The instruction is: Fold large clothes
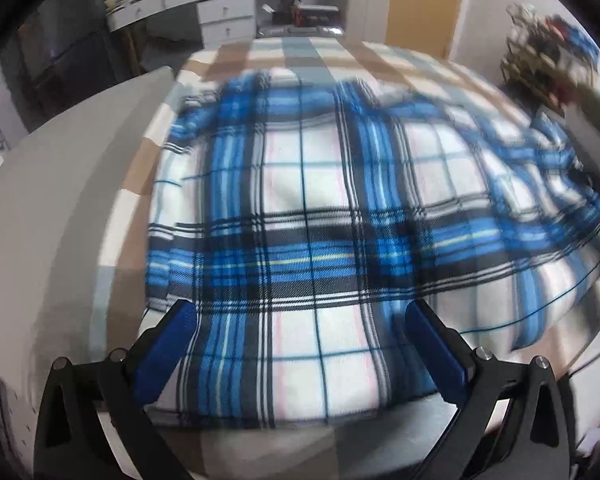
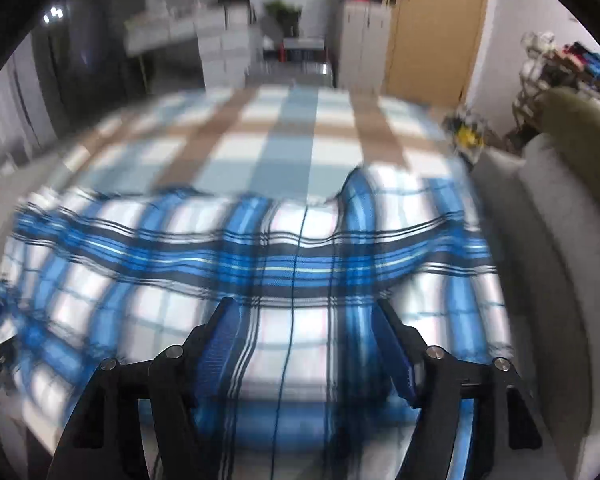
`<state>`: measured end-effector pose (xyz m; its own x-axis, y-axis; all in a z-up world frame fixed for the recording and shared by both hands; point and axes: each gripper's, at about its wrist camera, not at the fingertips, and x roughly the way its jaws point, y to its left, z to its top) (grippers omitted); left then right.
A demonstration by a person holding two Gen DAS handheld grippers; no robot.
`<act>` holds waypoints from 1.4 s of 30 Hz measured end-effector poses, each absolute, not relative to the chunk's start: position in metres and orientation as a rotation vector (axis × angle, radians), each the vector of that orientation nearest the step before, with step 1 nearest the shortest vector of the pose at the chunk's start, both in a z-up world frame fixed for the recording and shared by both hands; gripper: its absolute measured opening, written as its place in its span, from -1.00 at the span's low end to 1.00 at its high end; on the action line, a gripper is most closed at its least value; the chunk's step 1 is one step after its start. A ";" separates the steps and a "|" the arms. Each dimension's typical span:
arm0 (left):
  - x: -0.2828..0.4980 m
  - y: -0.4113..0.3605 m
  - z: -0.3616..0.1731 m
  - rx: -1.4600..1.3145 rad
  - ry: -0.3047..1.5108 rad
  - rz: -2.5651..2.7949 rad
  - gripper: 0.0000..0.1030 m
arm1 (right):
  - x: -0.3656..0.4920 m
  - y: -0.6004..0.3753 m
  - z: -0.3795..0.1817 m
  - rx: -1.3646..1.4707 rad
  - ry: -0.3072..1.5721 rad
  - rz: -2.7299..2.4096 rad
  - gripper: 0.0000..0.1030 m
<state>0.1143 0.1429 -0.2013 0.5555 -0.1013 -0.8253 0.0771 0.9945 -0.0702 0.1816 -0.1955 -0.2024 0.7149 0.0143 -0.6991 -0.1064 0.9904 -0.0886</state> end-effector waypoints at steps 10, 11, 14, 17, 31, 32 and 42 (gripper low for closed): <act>0.148 0.034 -0.180 0.153 0.979 -0.272 0.97 | 0.137 -0.223 -0.229 -0.056 0.828 0.134 0.33; 0.153 0.029 -0.189 0.173 1.012 -0.259 0.97 | 0.129 -0.233 -0.221 -0.008 0.797 0.150 0.33; 0.158 0.030 -0.212 0.163 1.040 -0.235 0.98 | 0.117 -0.239 -0.218 -0.082 0.777 0.097 0.35; 0.161 0.040 -0.212 0.117 1.053 -0.229 0.98 | 0.122 -0.232 -0.241 -0.189 0.866 0.115 0.36; 0.160 0.039 -0.214 0.112 1.027 -0.228 0.99 | 0.129 -0.316 -0.196 -0.103 0.856 -0.004 0.53; 0.160 0.040 -0.214 0.111 1.023 -0.228 0.99 | 0.128 -0.320 -0.201 -0.078 0.870 -0.004 0.53; 0.158 0.040 -0.213 0.119 1.029 -0.235 0.99 | 0.093 -0.327 -0.187 -0.005 0.811 0.096 -0.92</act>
